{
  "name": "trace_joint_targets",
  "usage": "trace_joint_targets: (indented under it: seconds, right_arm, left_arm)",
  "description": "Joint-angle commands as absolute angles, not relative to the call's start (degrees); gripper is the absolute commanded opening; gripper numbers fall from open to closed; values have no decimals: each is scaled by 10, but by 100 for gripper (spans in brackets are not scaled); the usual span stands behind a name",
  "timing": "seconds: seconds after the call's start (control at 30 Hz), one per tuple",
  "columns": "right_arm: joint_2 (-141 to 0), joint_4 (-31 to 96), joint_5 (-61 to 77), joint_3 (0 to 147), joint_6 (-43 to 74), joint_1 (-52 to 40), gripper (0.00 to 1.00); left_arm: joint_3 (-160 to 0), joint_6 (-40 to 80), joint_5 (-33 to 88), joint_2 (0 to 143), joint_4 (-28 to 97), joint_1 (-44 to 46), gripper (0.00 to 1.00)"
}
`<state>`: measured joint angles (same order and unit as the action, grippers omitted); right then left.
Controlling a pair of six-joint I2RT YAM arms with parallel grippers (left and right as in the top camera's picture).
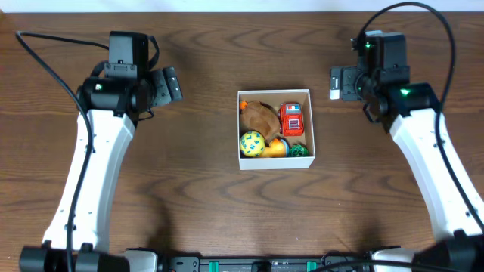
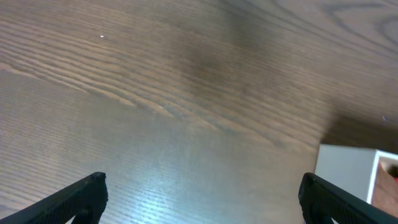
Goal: Pack container
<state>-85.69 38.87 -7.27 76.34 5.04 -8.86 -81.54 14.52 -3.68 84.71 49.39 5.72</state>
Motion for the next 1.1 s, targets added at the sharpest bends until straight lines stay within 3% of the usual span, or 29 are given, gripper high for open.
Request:
trace_joint_targets:
  seconds: [0.0, 0.3, 0.57, 0.83, 1.07]
  right_arm:
    - [-769, 394, -102, 755, 103, -92, 99]
    - [-521, 365, -149, 554, 142, -95, 99]
    - [-282, 345, -167, 324, 142, -101, 99]
    - [-229, 350, -161, 255, 142, -101, 99]
    - [-230, 437, -161, 245, 142, -101, 99]
  left_arm:
    - [-779, 124, -35, 762, 484, 68, 98]
    - [-541, 101, -35, 454, 400, 81, 98]
    - [-375, 103, -37, 223, 398, 81, 98]
    - [-349, 103, -36, 201, 422, 81, 98]
    - [-349, 103, -36, 201, 457, 81, 98]
